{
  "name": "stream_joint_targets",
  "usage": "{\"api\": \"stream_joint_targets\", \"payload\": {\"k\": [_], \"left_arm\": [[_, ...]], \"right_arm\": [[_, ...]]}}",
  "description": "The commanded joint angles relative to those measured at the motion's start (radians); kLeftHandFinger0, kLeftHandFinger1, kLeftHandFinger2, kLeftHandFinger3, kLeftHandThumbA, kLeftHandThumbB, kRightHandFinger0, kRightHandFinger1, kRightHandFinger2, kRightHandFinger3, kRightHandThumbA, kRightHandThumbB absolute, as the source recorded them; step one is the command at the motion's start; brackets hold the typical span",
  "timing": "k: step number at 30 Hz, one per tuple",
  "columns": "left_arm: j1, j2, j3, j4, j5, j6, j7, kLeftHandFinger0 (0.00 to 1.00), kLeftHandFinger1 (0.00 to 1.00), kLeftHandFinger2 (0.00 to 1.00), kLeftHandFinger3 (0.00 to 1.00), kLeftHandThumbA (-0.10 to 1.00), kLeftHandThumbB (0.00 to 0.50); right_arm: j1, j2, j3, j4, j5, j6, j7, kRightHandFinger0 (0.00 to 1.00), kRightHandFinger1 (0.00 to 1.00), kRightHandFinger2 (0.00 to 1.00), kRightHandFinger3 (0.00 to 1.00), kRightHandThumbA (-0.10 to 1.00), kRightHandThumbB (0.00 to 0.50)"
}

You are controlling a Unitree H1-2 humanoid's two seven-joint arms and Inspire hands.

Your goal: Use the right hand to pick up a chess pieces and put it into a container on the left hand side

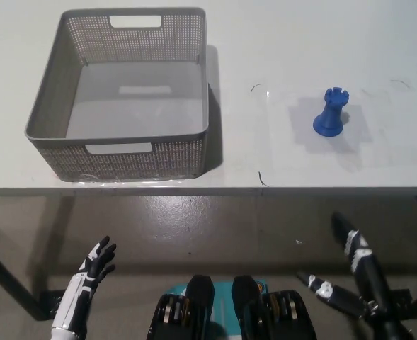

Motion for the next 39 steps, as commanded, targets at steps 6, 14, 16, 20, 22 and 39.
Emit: {"api": "stream_joint_targets", "payload": {"k": [6, 14, 16, 20, 22, 39], "left_arm": [[0.014, 0.002, -0.005, -0.037, -0.012, -0.035, -0.013, 1.00, 1.00, 1.00, 1.00, 1.00, 0.269], [0.043, 0.001, -0.010, -0.040, -0.014, -0.040, -0.018, 1.00, 1.00, 1.00, 1.00, 1.00, 0.271], [0.040, 0.004, -0.008, -0.039, -0.013, -0.036, -0.019, 1.00, 1.00, 1.00, 1.00, 1.00, 0.273], [0.039, 0.005, -0.006, -0.038, -0.017, -0.033, -0.022, 1.00, 1.00, 1.00, 1.00, 1.00, 0.275], [0.041, 0.005, -0.005, -0.038, -0.022, -0.033, -0.024, 1.00, 1.00, 1.00, 1.00, 1.00, 0.275], [0.049, 0.014, -0.006, -0.025, -0.015, -0.053, -0.038, 1.00, 1.00, 1.00, 1.00, 1.00, 0.263]], "right_arm": [[-0.105, -0.004, -0.073, -0.121, -0.104, -0.018, -0.087, 1.00, 1.00, 1.00, 1.00, 1.00, 0.301], [-0.226, -0.024, -0.122, -0.128, -0.119, 0.152, -0.086, 1.00, 1.00, 1.00, 1.00, 1.00, 0.341], [-0.284, -0.030, -0.136, -0.098, -0.106, 0.195, -0.085, 1.00, 1.00, 1.00, 1.00, 1.00, 0.364], [-0.384, -0.040, -0.157, -0.032, -0.050, 0.239, -0.069, 1.00, 1.00, 1.00, 1.00, 1.00, 0.435], [-0.418, -0.048, -0.164, -0.001, -0.021, 0.247, -0.053, 1.00, 1.00, 1.00, 1.00, 1.00, 0.440], [-0.780, -0.110, -0.154, 0.645, -0.019, 0.283, -0.073, 1.00, 1.00, 1.00, 1.00, 1.00, 0.446]]}}
